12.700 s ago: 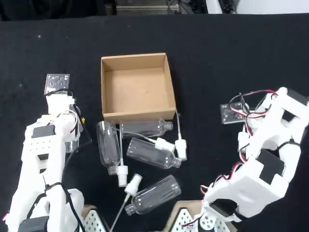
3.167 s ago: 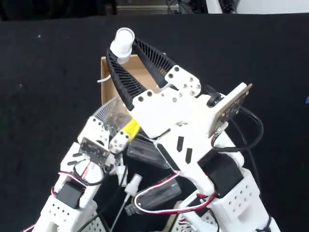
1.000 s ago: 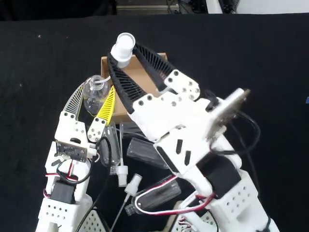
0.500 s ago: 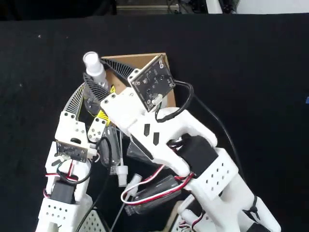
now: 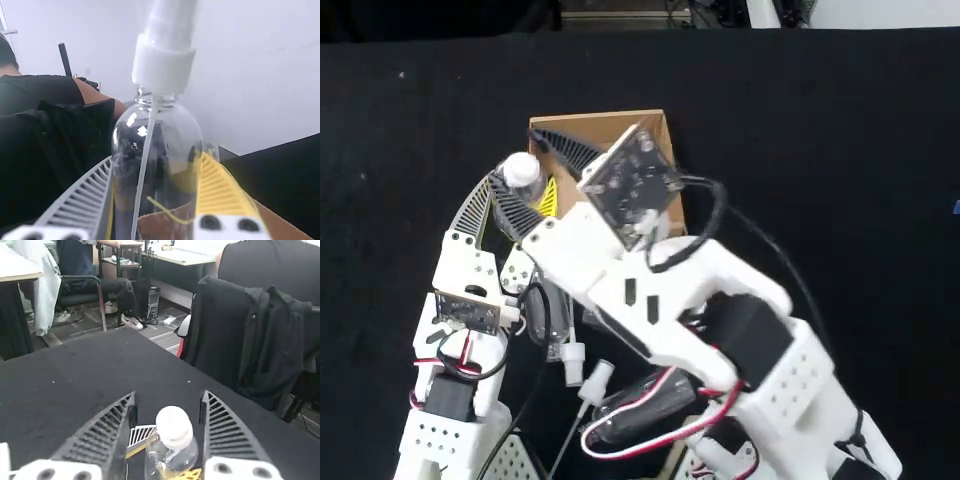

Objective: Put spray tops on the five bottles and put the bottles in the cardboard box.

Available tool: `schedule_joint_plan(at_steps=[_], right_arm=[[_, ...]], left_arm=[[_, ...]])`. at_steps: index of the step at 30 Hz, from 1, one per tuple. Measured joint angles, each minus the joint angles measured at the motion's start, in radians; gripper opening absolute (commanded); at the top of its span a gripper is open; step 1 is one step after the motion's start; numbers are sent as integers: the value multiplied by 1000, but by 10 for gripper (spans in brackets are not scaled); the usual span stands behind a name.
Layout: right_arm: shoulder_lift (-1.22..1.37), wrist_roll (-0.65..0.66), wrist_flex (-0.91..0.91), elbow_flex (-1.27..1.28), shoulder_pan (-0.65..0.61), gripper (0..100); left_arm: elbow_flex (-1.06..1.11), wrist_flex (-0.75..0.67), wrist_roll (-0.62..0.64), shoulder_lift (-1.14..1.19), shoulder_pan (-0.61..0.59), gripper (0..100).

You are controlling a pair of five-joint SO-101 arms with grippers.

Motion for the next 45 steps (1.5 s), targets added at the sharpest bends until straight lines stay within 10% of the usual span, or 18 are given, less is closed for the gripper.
schedule_joint_plan(at_steps=[13, 24, 35, 45], right_arm=[[-3, 2, 281, -144, 488, 178], [-3, 5, 196, 325, 812, 179], [-3, -81, -247, 779, 827, 178], [-3, -106, -302, 864, 827, 178]], left_arm=[[0, 0, 0, 0, 0, 30], [0, 0, 2, 0, 0, 30], [0, -40, 463, 0, -308, 30], [-29, -296, 451, 255, -319, 30]])
